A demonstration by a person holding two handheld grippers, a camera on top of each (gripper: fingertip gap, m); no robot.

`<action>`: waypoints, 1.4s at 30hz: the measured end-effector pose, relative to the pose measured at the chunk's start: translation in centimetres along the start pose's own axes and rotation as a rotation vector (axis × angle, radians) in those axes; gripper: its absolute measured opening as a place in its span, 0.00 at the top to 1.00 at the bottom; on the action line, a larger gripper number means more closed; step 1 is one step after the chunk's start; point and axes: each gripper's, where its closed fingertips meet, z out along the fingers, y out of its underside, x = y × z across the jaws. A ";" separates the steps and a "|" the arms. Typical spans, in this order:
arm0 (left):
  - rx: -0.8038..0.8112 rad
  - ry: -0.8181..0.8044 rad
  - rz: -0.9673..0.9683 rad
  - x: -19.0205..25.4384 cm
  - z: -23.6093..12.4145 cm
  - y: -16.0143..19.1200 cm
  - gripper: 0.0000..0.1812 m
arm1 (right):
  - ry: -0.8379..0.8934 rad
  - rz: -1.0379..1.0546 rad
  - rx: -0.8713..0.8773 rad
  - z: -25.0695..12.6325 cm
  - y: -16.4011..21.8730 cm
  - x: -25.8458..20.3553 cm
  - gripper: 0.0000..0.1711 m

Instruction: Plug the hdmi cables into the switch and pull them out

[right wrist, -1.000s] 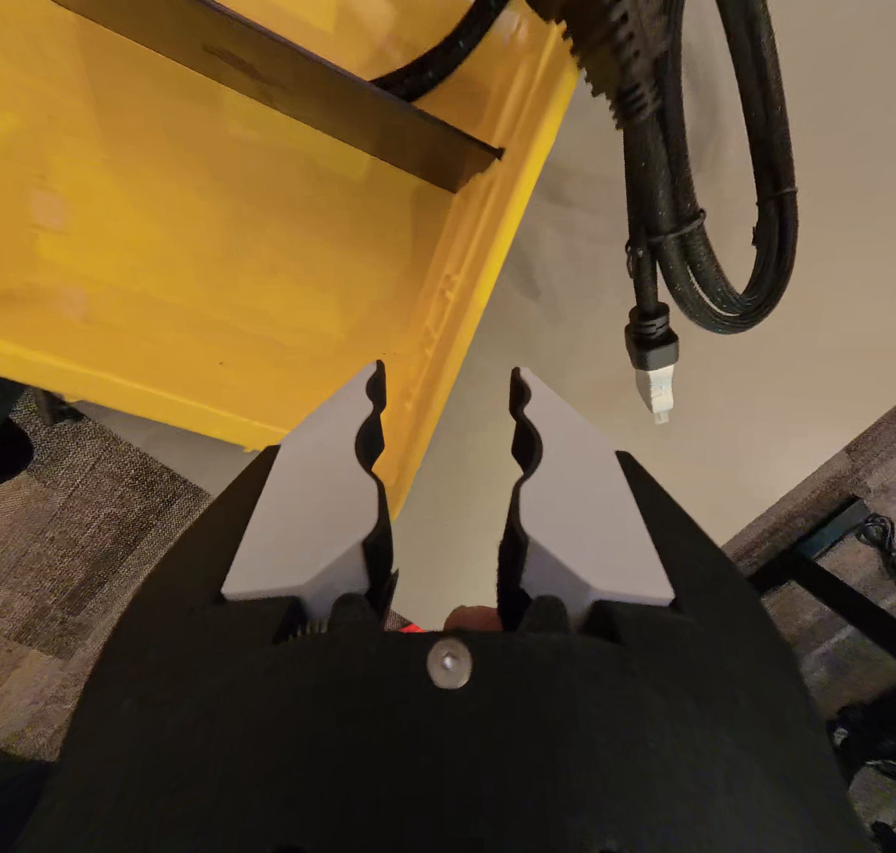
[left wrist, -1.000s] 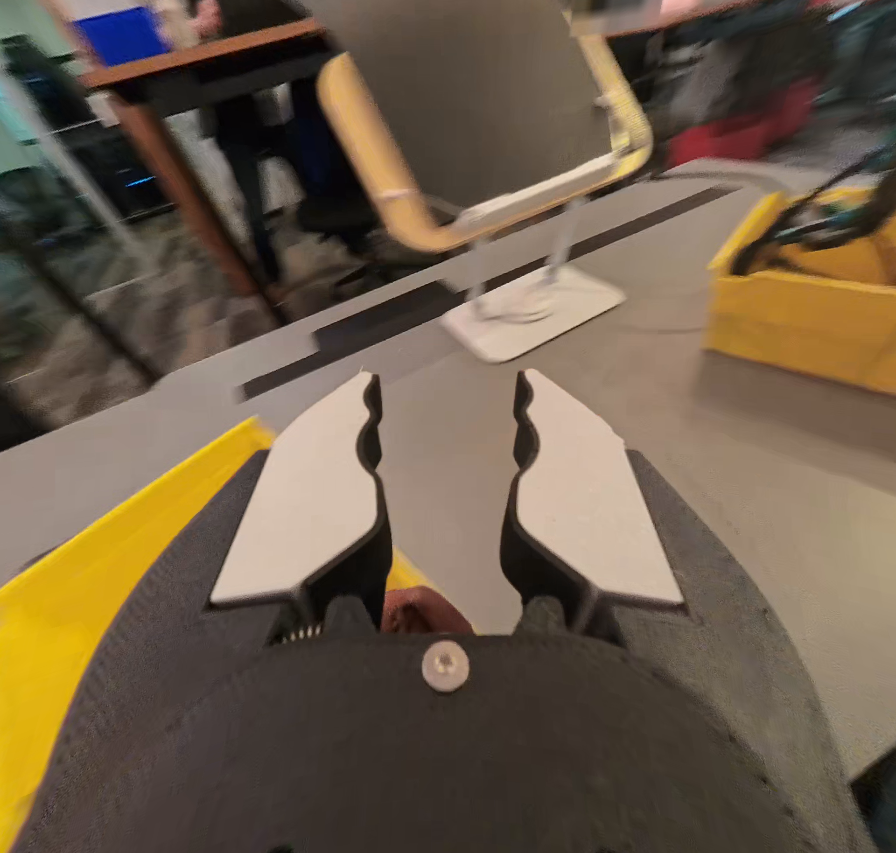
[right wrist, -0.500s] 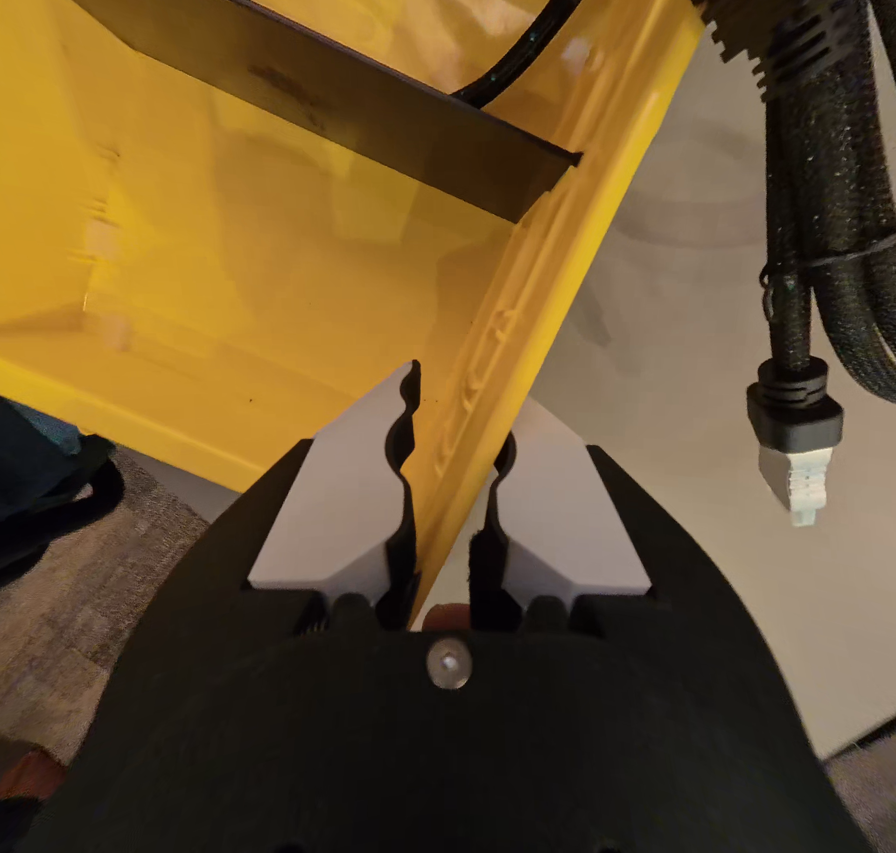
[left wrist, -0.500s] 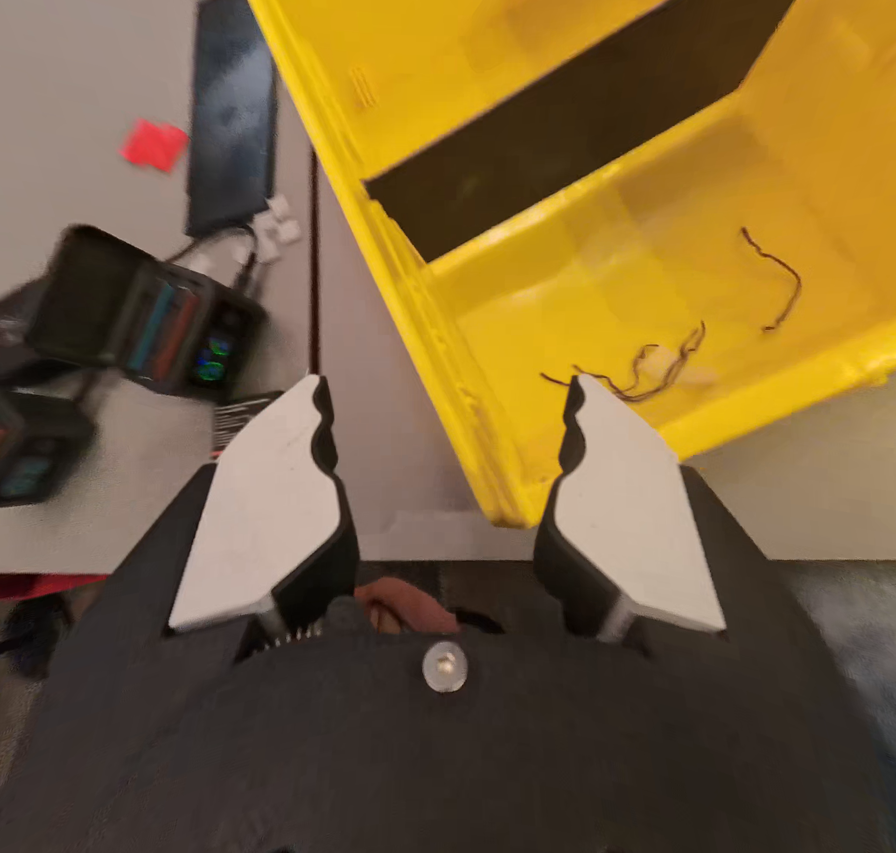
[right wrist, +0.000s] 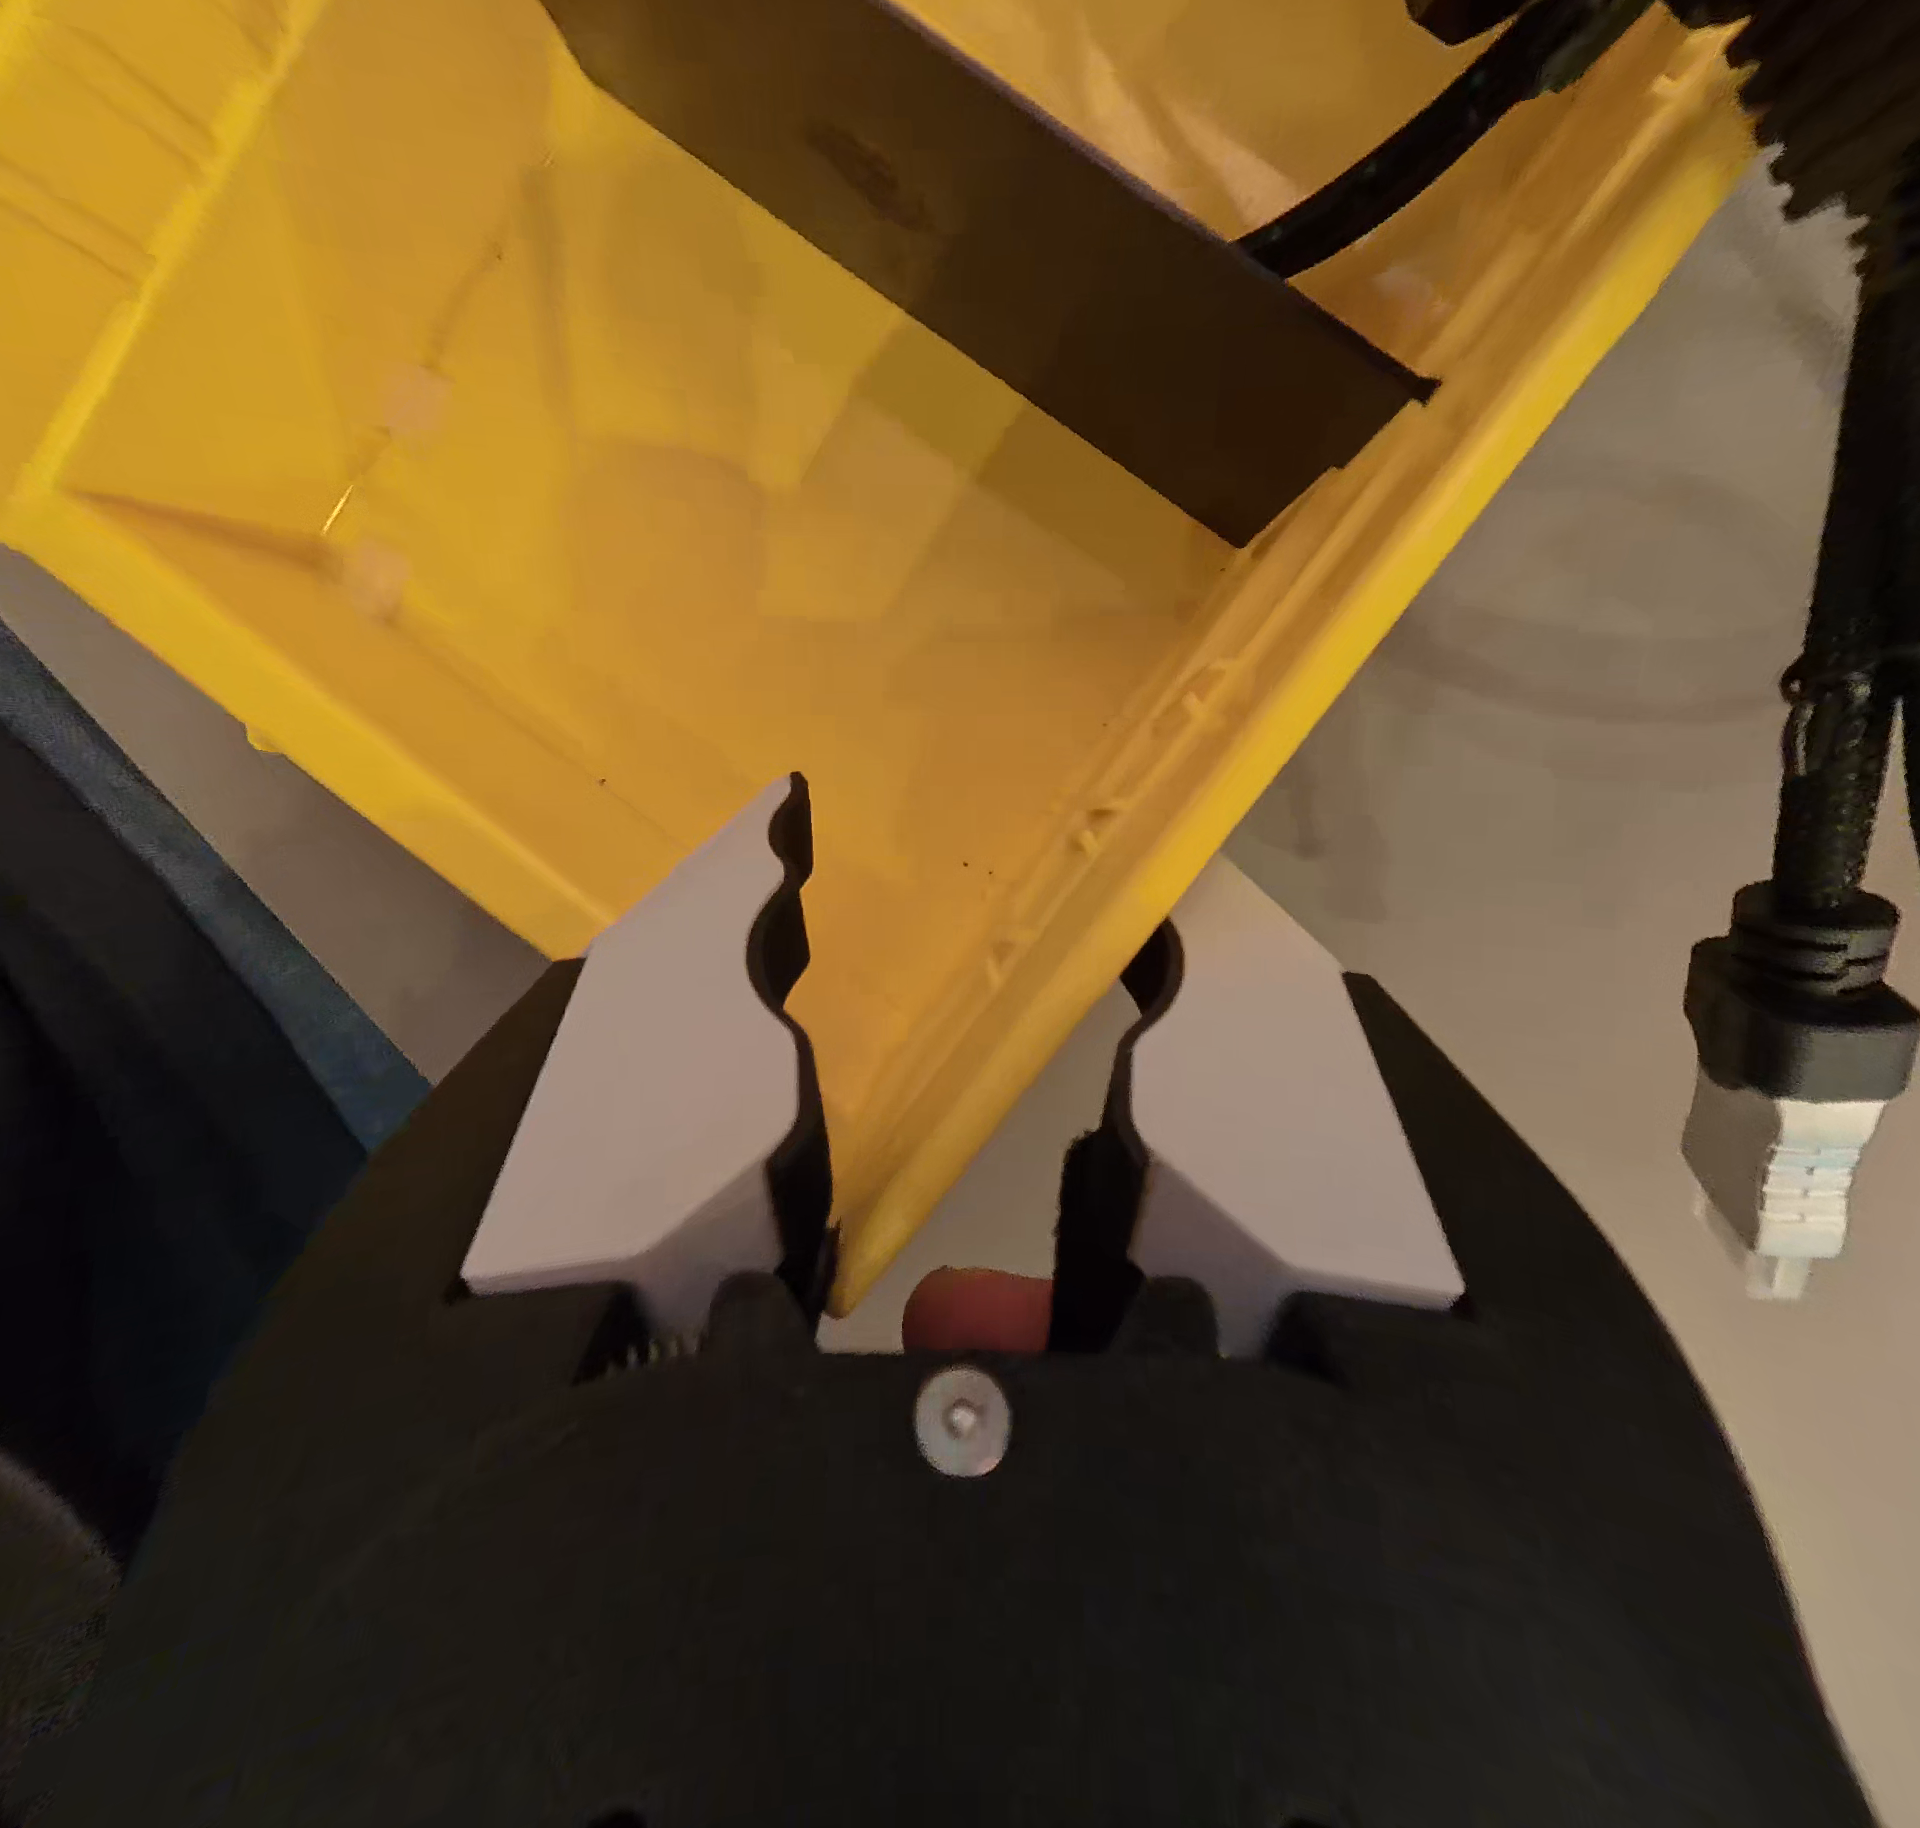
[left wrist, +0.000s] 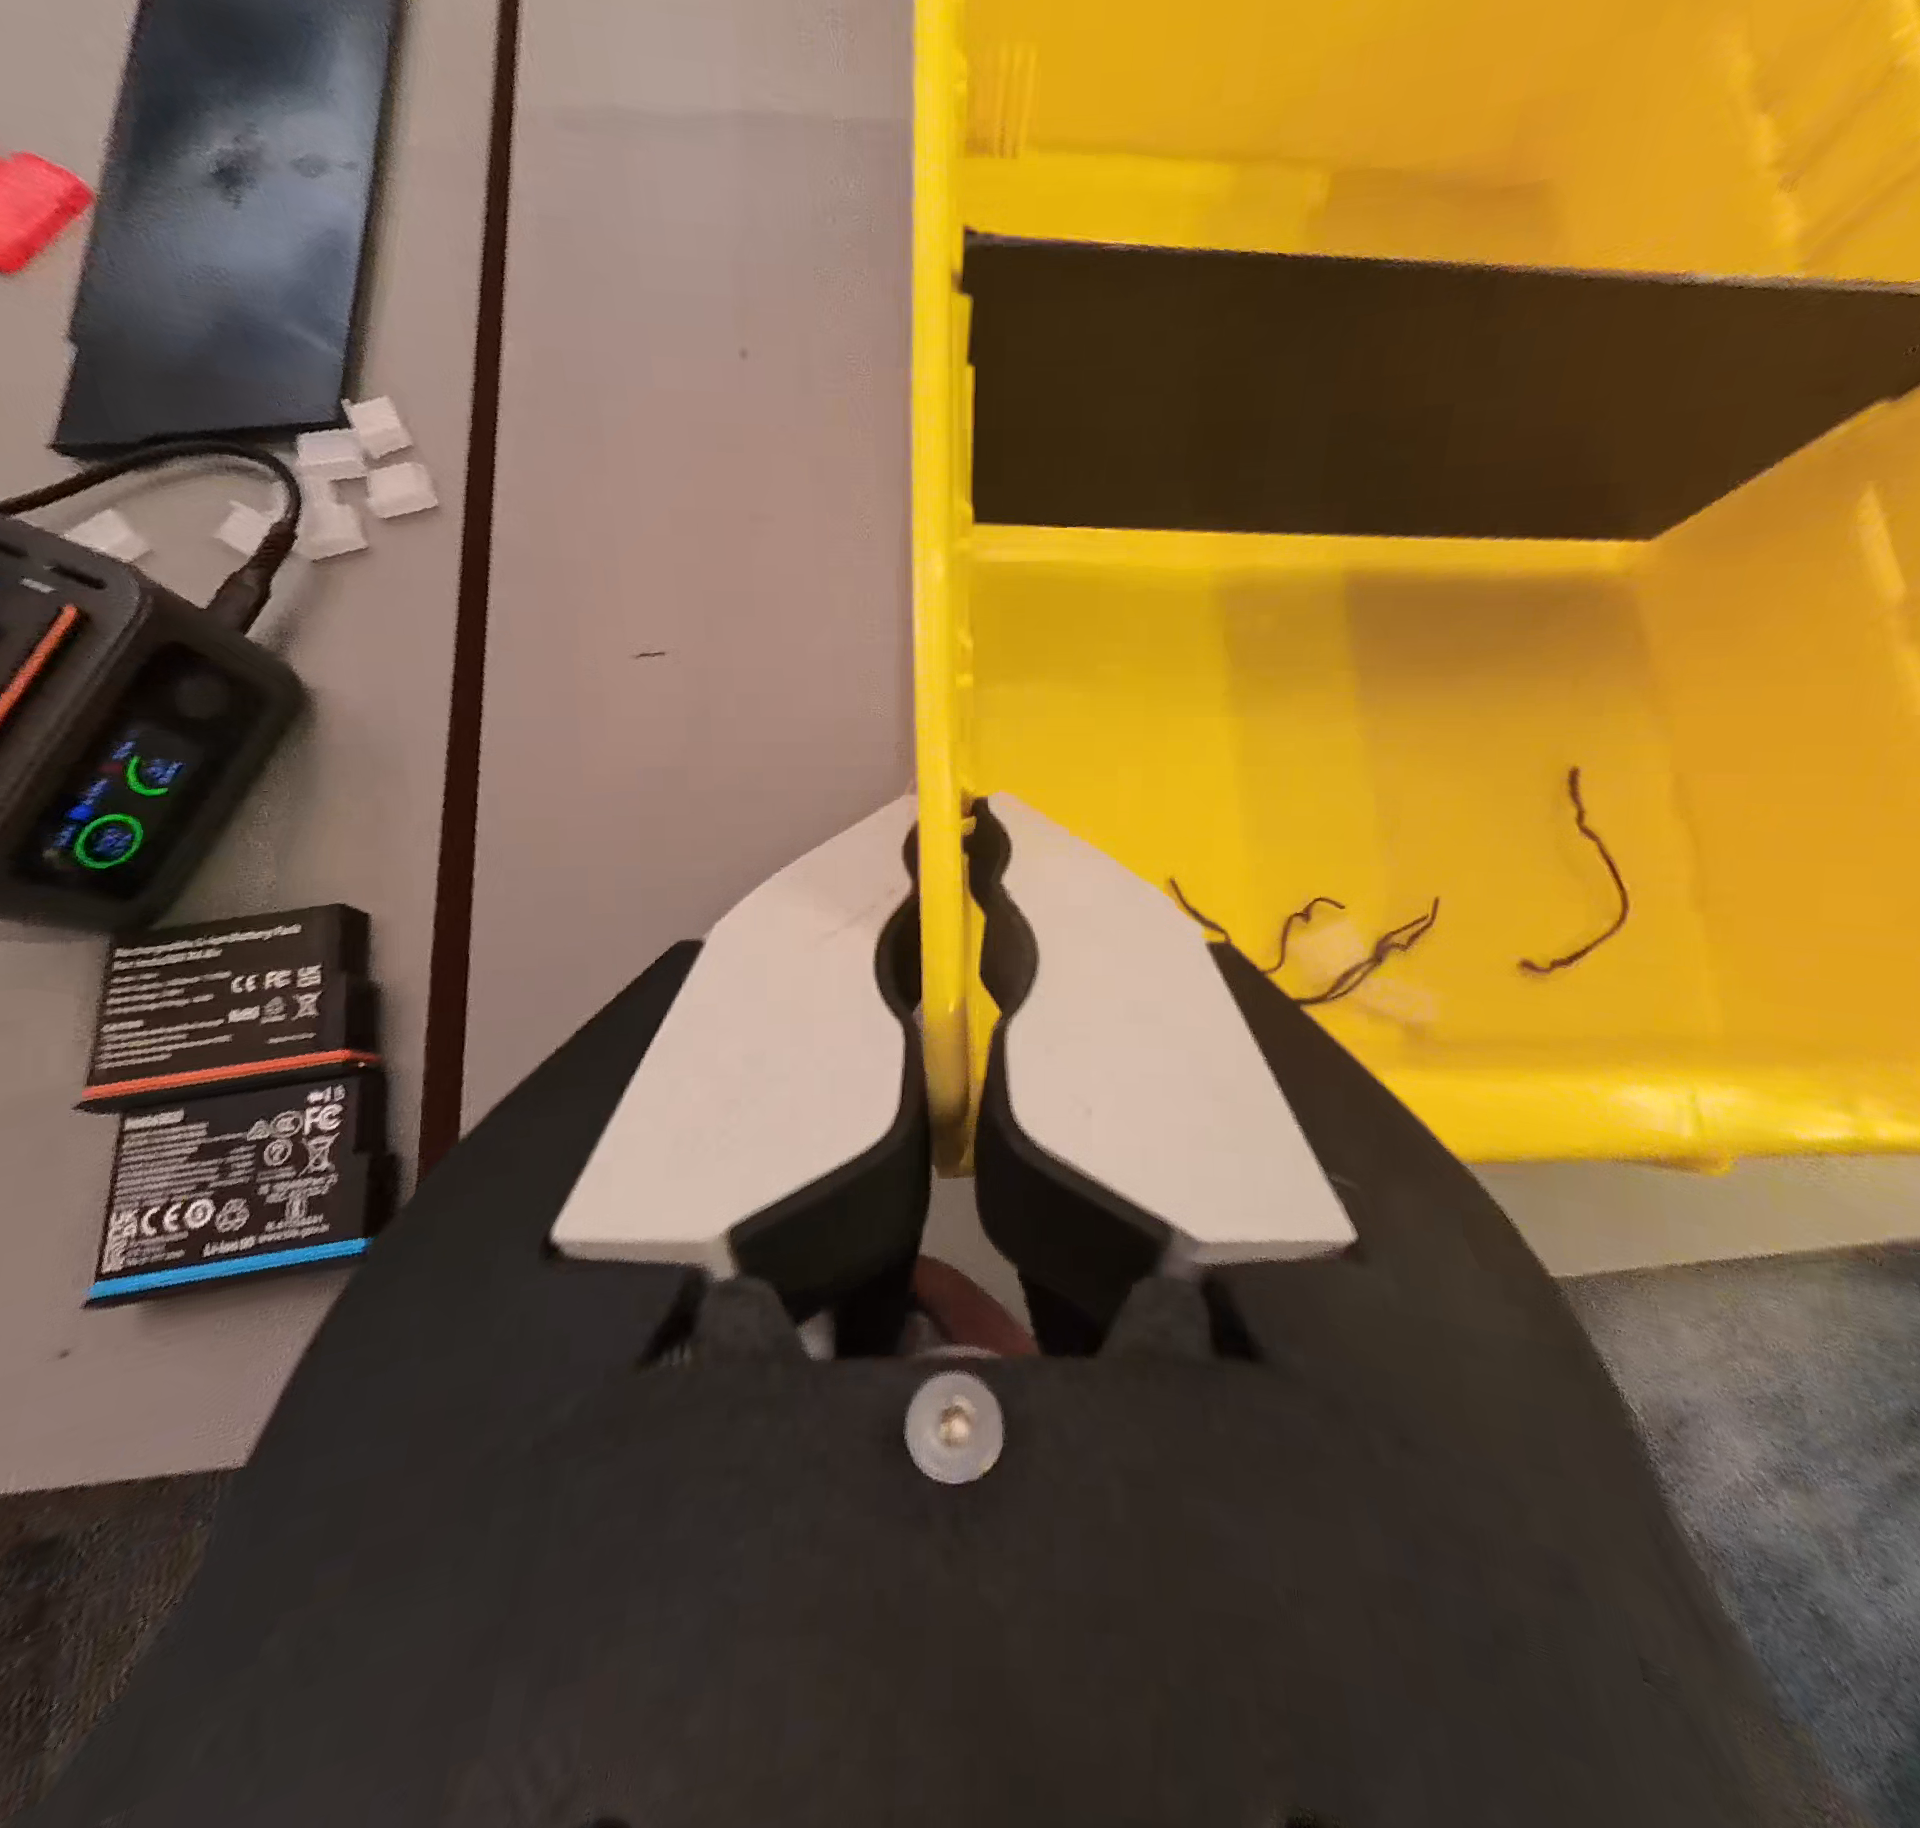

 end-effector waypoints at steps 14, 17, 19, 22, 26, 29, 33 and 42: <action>0.185 -0.077 -0.048 -2.3 -4.5 -1.5 0.97 | 0.078 -0.160 0.051 5.9 -7.6 -7.8 0.55; 0.206 -0.096 -0.053 -3.0 -5.4 -1.3 0.97 | 0.079 -0.136 0.078 7.1 -9.6 -9.2 0.55; 0.221 -0.103 -0.064 -3.5 -6.0 -1.2 0.97 | 0.073 -0.154 0.069 7.6 -10.3 -9.7 0.55; 0.257 -0.113 -0.095 -4.1 -7.0 -1.3 0.97 | 0.061 -0.168 0.078 8.3 -11.4 -10.6 0.55; 0.307 -0.119 -0.133 -4.7 -8.4 -1.5 0.97 | 0.048 -0.185 0.082 9.2 -12.6 -12.1 0.55; 0.339 -0.120 -0.158 -5.1 -9.2 -1.5 0.97 | 0.041 -0.202 0.079 9.7 -13.4 -13.2 0.55; 0.379 -0.122 -0.183 -5.6 -10.4 -1.6 0.97 | 0.021 -0.223 0.087 10.8 -14.9 -15.3 0.55; 0.475 -0.155 -0.230 -7.2 -14.1 -1.8 0.97 | -0.051 -0.234 0.113 13.6 -19.1 -20.8 0.51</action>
